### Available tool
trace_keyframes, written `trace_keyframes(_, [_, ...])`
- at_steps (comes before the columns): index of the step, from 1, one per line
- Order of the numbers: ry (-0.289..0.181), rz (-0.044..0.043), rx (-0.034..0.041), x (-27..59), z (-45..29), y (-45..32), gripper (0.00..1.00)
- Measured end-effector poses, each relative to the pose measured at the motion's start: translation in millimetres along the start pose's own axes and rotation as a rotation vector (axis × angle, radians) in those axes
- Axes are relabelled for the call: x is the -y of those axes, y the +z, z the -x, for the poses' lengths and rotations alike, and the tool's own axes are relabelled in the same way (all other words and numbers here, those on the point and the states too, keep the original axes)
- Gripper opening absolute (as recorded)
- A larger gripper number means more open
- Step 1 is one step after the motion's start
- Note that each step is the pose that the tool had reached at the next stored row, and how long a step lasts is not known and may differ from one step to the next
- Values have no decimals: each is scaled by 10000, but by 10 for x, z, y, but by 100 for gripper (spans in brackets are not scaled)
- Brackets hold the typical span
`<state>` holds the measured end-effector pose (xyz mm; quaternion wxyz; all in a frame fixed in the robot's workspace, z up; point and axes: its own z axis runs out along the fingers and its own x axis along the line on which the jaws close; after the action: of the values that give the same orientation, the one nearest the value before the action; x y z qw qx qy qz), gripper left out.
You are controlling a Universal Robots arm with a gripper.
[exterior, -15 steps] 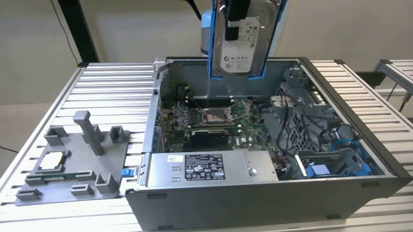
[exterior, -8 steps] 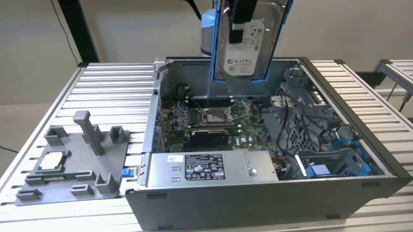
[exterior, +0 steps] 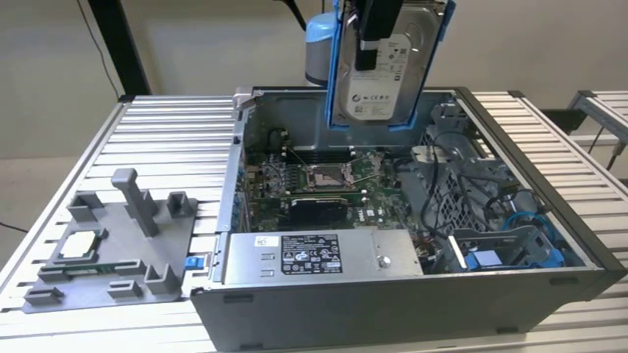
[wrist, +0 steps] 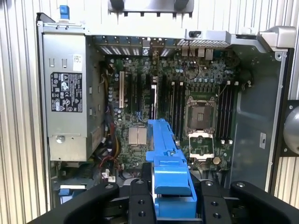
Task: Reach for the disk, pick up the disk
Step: 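Pick up the disk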
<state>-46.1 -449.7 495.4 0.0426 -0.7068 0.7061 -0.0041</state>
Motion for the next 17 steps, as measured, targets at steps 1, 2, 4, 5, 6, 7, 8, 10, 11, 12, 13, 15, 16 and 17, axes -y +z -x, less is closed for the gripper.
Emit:
trace_keyframes(1, [-1, 3, -1, 8, -14, 0, 0])
trace_keyframes(2, [0, 6, 0, 16, -26, 1, 0])
trace_keyframes(4, [1, 13, 0, 31, -51, 2, 0])
trace_keyframes(5, [1, 16, 0, 39, -65, 2, 0])
trace_keyframes(6, [1, 20, -1, 47, -77, 2, 0])
trace_keyframes(7, [2, 23, 0, 55, -90, 3, 0])
trace_keyframes(8, [1, 26, 0, 63, -104, 3, 0])
trace_keyframes(10, [1, 32, -1, 78, -133, 4, 0])
trace_keyframes(11, [2, 34, 0, 83, -149, 4, 0])
trace_keyframes(12, [1, 34, 1, 89, -164, 5, 0])
trace_keyframes(13, [1, 35, 0, 94, -183, 6, 0])
trace_keyframes(15, [2, 35, 0, 101, -216, 7, 0])
trace_keyframes(16, [2, 35, 0, 105, -234, 7, 0])
trace_keyframes(17, [2, 36, -1, 110, -253, 8, 0])
